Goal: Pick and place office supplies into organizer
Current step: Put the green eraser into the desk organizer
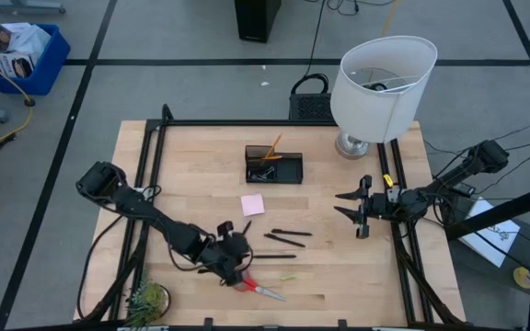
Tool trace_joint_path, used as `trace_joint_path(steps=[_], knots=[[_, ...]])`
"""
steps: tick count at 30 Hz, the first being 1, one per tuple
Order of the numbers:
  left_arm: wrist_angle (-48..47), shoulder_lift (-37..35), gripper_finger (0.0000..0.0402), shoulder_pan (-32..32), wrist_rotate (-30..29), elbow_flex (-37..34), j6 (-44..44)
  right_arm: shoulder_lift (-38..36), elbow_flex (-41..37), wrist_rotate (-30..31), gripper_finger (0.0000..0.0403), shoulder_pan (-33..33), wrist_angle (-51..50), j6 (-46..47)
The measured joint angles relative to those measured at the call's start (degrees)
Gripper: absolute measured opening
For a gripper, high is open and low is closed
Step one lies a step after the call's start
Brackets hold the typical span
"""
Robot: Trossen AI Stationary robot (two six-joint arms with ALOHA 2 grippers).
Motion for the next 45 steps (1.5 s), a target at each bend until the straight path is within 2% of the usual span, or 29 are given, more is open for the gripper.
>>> trace_joint_path(steps=[5, 9, 14, 18, 22, 28, 34, 37, 45], knots=[[8.88, 0.0, 0.0051, 0.59, -5.44, 0.0, 4.7, 0.0, -0.02, 0.0, 0.0153, 0.0, 0.0, 0.01], [14.74, 0.0, 0.0051, 0.37, -4.75, 0.0, 4.16, 0.02, 0.0, 0.0, 0.0153, -0.02, 0.0, -0.01], [19.46, 0.39, 0.0051, 0.26, 0.19, 0.0, 5.83, 0.0, 0.0, 0.0, 0.0153, -0.01, 0.02, 0.0], [27.3, 4.3, 0.0051, -0.13, -1.73, -0.06, 5.99, 0.0, 0.0, 0.0, 0.0153, 0.0, -0.04, 0.0], [32.48, 7.89, 0.0051, 0.42, -4.38, 0.01, 11.16, 0.02, 0.0, 0.0, 0.0153, 0.0, -0.07, -0.01], [40.18, 11.02, 0.0051, 1.99, -3.71, 0.02, 5.36, 0.02, 0.0, 0.0, 0.0153, 0.0, 0.0, 0.01], [44.92, 15.75, 0.0055, 0.17, -3.08, 0.0, 10.03, 0.02, -0.01, 0.01, 0.0153, 0.0, 0.03, 0.01], [46.83, 18.04, 0.0077, -0.37, -3.08, 0.0, 10.8, 0.02, 0.0, 0.0, 0.0153, 0.0, 0.02, 0.01], [47.82, 19.48, 0.0176, -0.98, -1.93, 0.0, 10.14, 0.0, 0.0, 0.0, 0.0153, -0.02, -0.04, 0.01]])
